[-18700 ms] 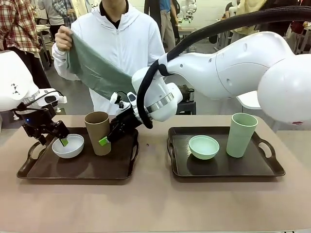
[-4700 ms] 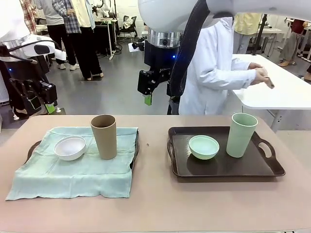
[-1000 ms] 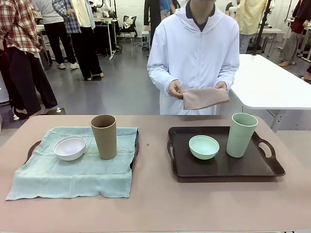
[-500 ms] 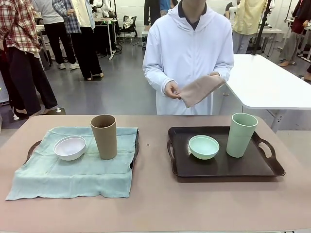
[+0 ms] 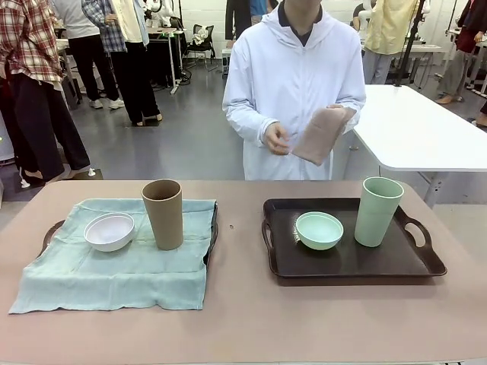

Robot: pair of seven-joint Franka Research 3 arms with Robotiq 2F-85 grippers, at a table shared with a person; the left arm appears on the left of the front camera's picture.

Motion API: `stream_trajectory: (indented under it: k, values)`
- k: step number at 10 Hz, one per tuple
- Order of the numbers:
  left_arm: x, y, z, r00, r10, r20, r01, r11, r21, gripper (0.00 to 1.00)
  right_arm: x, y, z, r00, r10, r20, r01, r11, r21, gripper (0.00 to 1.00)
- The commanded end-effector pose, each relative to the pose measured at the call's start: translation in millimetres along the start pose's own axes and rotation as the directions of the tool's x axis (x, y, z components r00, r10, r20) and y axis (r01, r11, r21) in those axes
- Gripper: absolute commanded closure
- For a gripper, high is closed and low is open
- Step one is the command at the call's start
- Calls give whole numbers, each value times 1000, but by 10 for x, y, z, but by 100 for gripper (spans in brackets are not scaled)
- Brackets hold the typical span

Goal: Set up a tray with a mat and arrange the tableware.
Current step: Pick up the Picnic Bowl and Reusable plastic cup from the Handle tray in front of the human's position and hold them in the air.

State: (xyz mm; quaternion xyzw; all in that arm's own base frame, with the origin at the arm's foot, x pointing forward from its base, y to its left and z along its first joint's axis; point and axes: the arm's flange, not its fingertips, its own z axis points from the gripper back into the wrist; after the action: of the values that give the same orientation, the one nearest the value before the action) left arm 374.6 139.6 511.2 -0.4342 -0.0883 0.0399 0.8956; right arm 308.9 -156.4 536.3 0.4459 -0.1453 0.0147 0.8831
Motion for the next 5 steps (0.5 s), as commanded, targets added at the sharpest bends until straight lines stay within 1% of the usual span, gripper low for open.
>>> stream_trajectory:
  k: [1,2,3,4,5]
  values:
    - [43,-228,-21,997,-67,25,67,998,9,0,113,-25,17,997,82,-6,-82,996,-37,0]
    - [86,-572,-166,989,-146,26,143,987,72,0,237,-32,-67,978,177,-111,-188,978,-93,0]
    - [148,-877,-355,977,-209,35,201,966,164,0,387,-46,-154,942,301,-152,-319,940,-120,0]
    - [174,-1172,-580,966,-260,3,252,941,228,0,537,-89,-245,879,430,-205,-450,890,-65,0]
    - [198,-1476,-791,951,-309,-25,303,909,286,0,706,-176,-308,836,512,-197,-533,842,-76,0]
